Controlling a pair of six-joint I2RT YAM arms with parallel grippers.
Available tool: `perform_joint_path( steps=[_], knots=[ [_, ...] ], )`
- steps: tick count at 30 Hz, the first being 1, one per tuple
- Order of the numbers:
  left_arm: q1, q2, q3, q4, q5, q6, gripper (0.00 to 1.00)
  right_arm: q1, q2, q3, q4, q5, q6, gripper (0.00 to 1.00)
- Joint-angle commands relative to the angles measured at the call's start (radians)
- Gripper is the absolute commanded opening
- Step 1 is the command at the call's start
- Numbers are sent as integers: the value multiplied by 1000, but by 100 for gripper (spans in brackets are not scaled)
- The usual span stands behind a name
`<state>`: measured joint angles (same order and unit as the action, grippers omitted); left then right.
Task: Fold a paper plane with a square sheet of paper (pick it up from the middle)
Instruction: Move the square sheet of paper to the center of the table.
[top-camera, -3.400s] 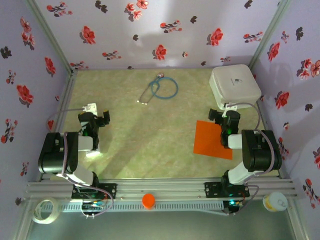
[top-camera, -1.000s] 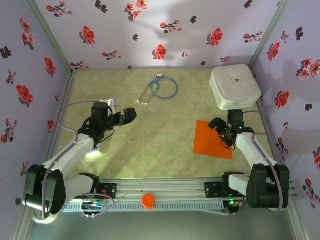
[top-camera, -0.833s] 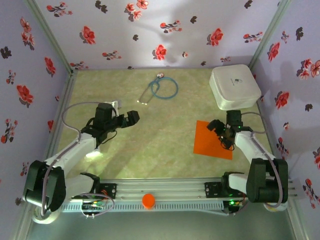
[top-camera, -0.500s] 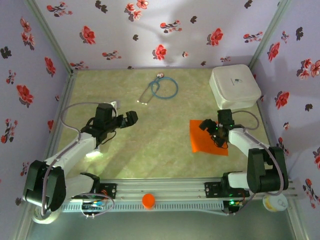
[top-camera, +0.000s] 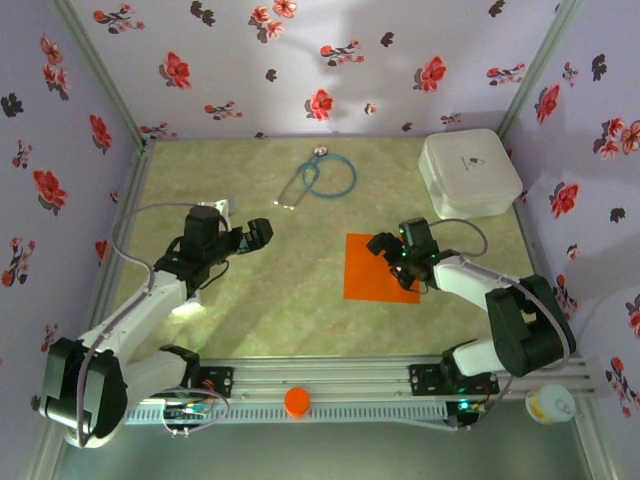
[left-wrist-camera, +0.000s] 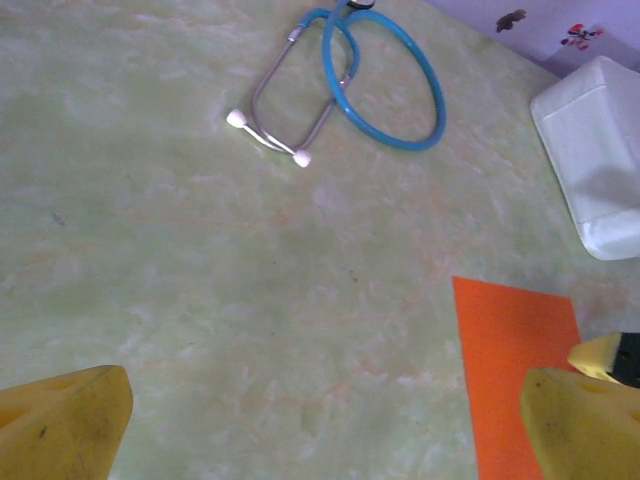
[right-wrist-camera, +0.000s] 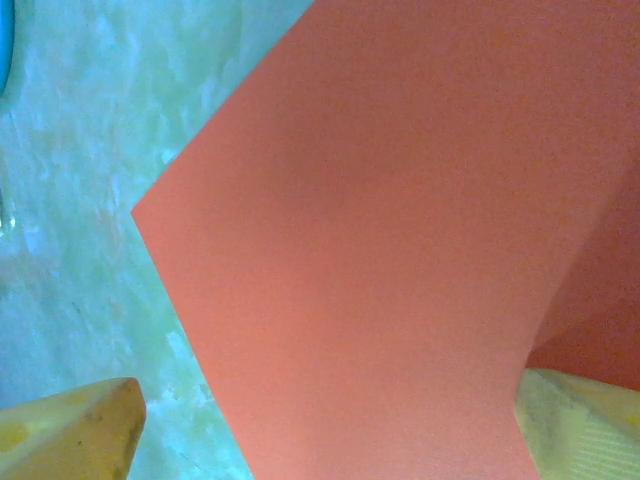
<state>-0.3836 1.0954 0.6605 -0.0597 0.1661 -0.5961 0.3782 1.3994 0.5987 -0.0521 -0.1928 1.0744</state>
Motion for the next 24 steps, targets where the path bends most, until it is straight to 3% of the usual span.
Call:
perform_joint_path(
  steps=[1,5,11,18,24],
  knots=[
    [-1,-23,-4,25,66,29,100,3,-28,57,-119,7,-41,97],
    [-2,-22,-10,42,123,23,100,-40,-93,107,-248,63,-203,99],
    [-6,2,-17,92,192,-3,100,-140,8,131,-293,-44,-310,99],
    [-11,-5,-15,75,209,7,100,-127,73,106,-258,-73,-288,99],
    [-11,-26,-9,31,185,39,100,-1,128,70,-152,-55,-155,99]
  ],
)
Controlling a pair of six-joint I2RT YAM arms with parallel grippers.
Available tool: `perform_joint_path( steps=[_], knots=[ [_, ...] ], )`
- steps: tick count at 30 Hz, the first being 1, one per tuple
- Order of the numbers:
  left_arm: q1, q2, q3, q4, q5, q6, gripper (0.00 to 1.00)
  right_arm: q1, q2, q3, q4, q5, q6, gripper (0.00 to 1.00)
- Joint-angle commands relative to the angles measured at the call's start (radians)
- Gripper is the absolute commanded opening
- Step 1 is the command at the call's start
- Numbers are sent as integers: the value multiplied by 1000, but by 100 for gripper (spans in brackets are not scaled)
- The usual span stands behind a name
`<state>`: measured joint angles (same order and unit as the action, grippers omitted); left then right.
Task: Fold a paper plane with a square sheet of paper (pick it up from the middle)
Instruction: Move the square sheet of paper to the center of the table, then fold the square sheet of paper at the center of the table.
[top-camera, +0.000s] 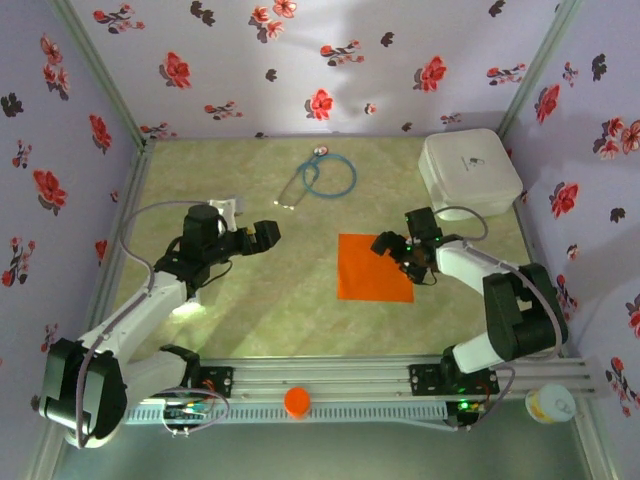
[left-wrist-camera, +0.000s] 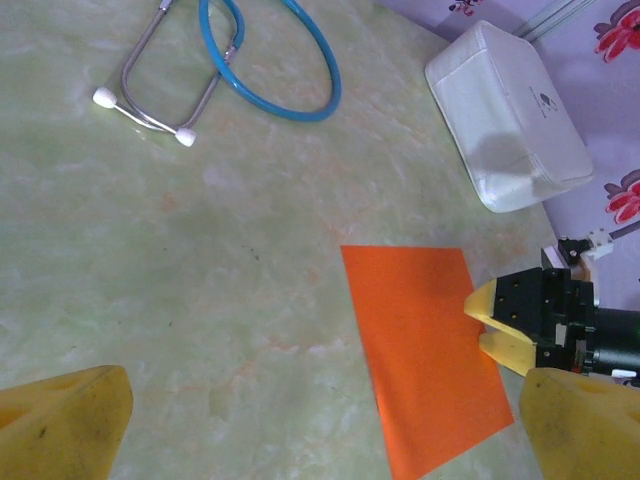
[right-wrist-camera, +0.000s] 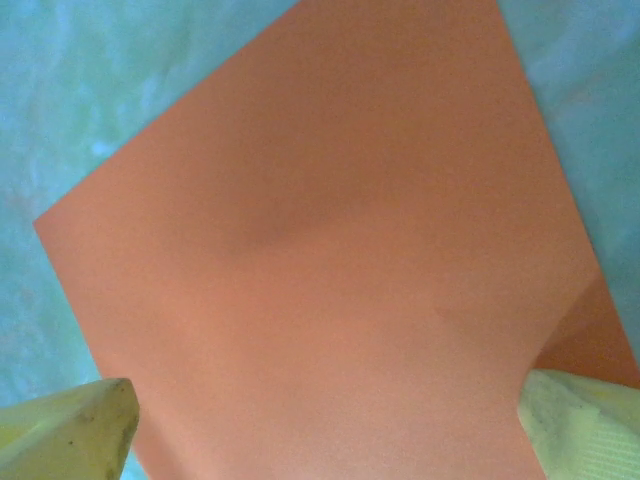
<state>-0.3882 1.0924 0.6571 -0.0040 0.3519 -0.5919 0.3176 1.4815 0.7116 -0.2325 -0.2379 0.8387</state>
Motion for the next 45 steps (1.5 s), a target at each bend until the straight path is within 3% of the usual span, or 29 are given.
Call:
perform_joint_path(
  steps=[1,5,11,19,23,26,32,37,45],
  knots=[
    [-7,-25,0,-36,-4,39,100,84,52,-55,65,0,130,99],
    [-7,-25,15,-76,-24,53,100,158,80,-100,229,7,298,99],
    [-7,-23,19,-100,-24,64,96,287,118,-44,249,105,416,99],
    [-17,14,50,-158,-22,79,89,359,168,13,379,50,453,99],
    [-47,78,101,-205,-33,84,85,352,76,16,339,88,376,99],
    [-102,165,189,-316,-120,74,82,317,-22,3,252,132,322,99],
    [-254,421,434,-570,-238,104,79,169,-195,-85,120,154,269,99],
    [-367,648,631,-729,-310,87,77,102,-309,-146,55,182,243,99],
    [-451,920,892,-888,-396,27,81,98,-340,-172,57,164,231,99]
  ],
)
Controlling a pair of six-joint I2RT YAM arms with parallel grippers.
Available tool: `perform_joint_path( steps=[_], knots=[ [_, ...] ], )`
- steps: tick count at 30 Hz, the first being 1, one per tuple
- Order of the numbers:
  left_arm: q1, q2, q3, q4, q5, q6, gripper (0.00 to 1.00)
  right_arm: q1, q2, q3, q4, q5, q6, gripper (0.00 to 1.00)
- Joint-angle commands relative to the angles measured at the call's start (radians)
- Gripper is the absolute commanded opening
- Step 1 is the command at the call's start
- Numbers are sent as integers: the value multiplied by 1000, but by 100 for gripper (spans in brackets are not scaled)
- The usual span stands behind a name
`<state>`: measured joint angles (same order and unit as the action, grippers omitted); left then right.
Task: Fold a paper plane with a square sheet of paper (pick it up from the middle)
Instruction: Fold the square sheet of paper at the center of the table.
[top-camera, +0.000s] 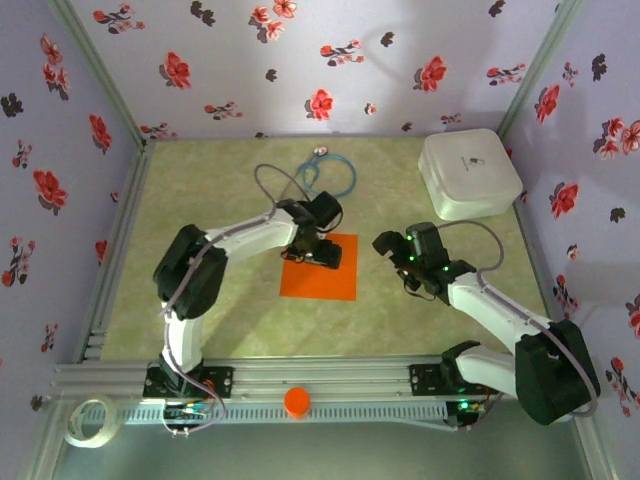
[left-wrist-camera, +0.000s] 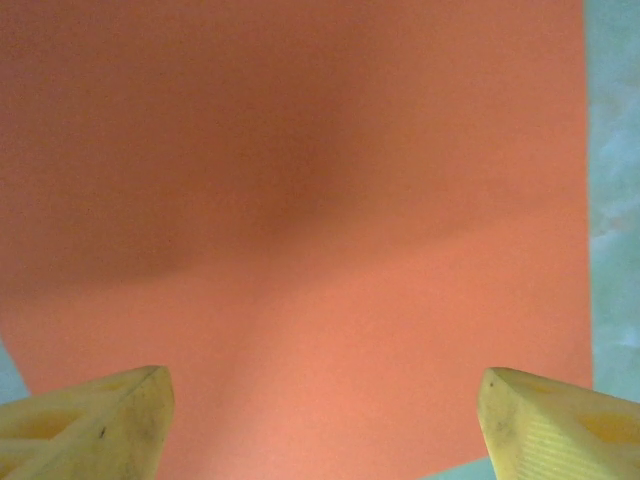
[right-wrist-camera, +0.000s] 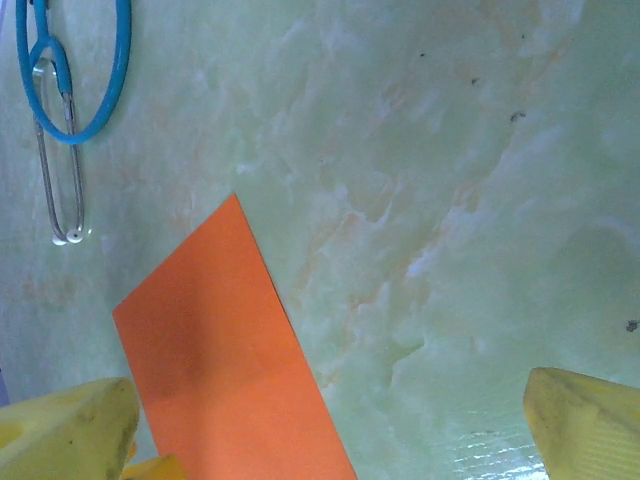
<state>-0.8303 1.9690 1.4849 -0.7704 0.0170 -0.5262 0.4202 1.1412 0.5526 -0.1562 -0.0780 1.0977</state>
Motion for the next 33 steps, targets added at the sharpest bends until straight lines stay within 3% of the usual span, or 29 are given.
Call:
perform_joint_path(
  steps=[1,33],
  knots=[
    [-13,63,84,-128,-63,-45,81,-4,5,-14,-21,-4,-29,99],
    [-20,207,216,-176,-57,-79,92,-5,37,0,-54,-16,-62,99]
  ],
)
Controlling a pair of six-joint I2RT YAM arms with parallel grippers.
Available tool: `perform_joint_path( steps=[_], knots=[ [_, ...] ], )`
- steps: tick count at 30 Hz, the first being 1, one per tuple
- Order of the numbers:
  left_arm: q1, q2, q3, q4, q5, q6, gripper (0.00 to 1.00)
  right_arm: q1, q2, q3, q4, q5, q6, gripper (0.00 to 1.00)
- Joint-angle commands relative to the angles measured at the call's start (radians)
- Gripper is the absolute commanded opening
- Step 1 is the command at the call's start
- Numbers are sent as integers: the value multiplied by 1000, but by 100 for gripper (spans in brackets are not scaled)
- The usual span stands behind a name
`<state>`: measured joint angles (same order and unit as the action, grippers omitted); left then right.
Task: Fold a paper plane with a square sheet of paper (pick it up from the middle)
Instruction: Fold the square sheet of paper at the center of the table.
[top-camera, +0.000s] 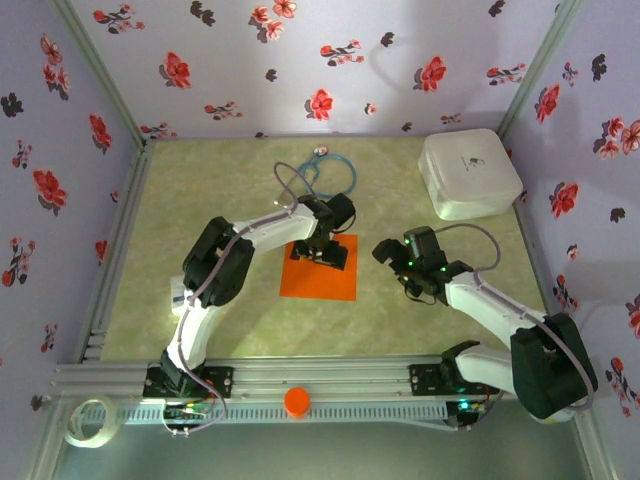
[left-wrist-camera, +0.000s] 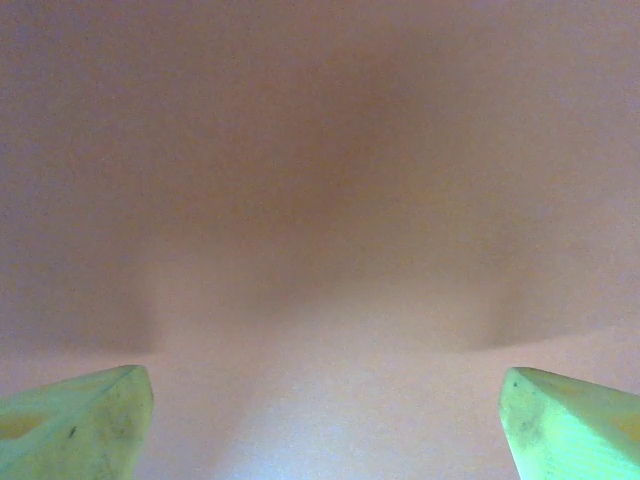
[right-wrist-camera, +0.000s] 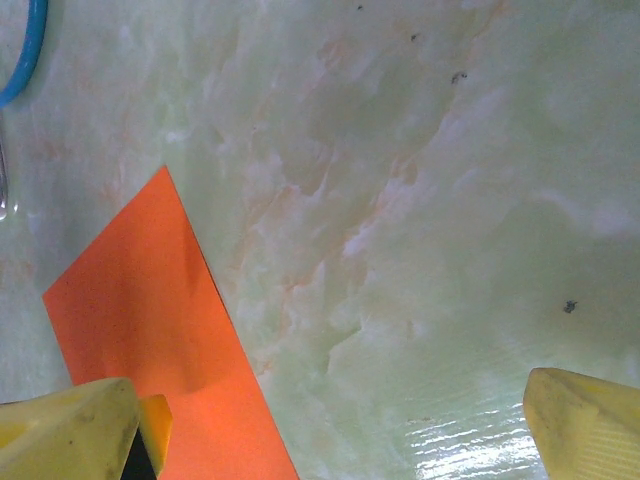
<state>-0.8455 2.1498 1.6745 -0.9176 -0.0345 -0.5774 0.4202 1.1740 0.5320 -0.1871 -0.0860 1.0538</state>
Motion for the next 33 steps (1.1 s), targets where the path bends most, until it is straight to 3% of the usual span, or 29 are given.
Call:
perform_joint_path(
  steps=[1,33],
  knots=[
    [-4,31,29,-31,-8,-31,92,-6,7,22,-24,-8,-19,99],
    [-4,72,-48,44,18,-53,90,-5,-12,24,-48,-18,-15,99]
  ],
)
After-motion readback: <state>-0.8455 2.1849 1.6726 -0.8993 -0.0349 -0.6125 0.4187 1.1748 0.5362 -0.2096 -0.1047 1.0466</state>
